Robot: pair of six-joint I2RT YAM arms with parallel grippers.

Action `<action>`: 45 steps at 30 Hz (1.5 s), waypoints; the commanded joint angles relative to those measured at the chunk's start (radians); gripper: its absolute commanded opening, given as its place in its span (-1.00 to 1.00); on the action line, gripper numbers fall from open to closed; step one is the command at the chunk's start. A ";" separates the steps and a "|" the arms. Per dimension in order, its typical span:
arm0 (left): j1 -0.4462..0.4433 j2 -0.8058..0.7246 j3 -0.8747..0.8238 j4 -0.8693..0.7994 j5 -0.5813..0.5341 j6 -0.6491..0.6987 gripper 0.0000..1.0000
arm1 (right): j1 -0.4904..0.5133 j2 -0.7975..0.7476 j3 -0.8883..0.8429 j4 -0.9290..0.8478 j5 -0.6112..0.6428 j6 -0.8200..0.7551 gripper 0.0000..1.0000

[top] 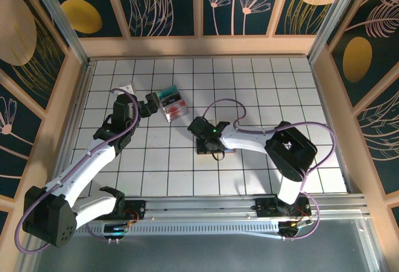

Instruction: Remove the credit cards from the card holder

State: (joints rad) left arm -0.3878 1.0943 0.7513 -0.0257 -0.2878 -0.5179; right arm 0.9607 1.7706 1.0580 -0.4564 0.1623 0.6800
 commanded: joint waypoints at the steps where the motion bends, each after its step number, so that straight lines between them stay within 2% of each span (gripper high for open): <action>1: 0.001 0.003 0.013 0.020 0.010 -0.004 0.98 | -0.012 0.000 -0.023 0.010 0.000 0.004 -0.13; 4: 0.001 0.004 0.016 0.018 0.011 -0.003 0.98 | -0.014 -0.007 -0.018 -0.005 0.024 0.008 -0.36; 7: 0.001 0.007 0.015 0.021 0.019 0.002 0.98 | -0.014 -0.007 -0.001 -0.035 0.054 0.011 -0.38; 11: 0.001 0.014 0.010 0.021 0.032 0.004 0.97 | -0.005 -0.011 0.019 -0.060 0.081 0.008 -0.28; 20: 0.001 0.018 0.003 0.023 0.030 -0.002 0.98 | 0.036 0.005 0.049 -0.025 0.035 -0.010 -0.13; 25: 0.001 0.021 0.005 0.024 0.035 -0.003 0.97 | 0.036 0.018 0.044 -0.021 0.029 -0.011 0.03; 32: 0.001 0.016 0.004 0.024 0.034 -0.005 0.98 | 0.032 0.039 0.014 -0.005 0.015 -0.007 0.11; 35: 0.001 0.016 0.006 0.023 0.036 -0.005 0.98 | 0.029 0.039 -0.004 0.007 0.008 -0.002 0.09; 45: 0.001 0.009 0.013 0.009 0.029 -0.001 0.98 | -0.018 -0.046 -0.105 0.130 -0.097 -0.003 -0.18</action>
State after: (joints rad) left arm -0.3878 1.1072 0.7513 -0.0257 -0.2653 -0.5179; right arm 0.9577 1.7378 0.9882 -0.3447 0.1093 0.6662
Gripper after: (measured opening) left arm 0.988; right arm 0.424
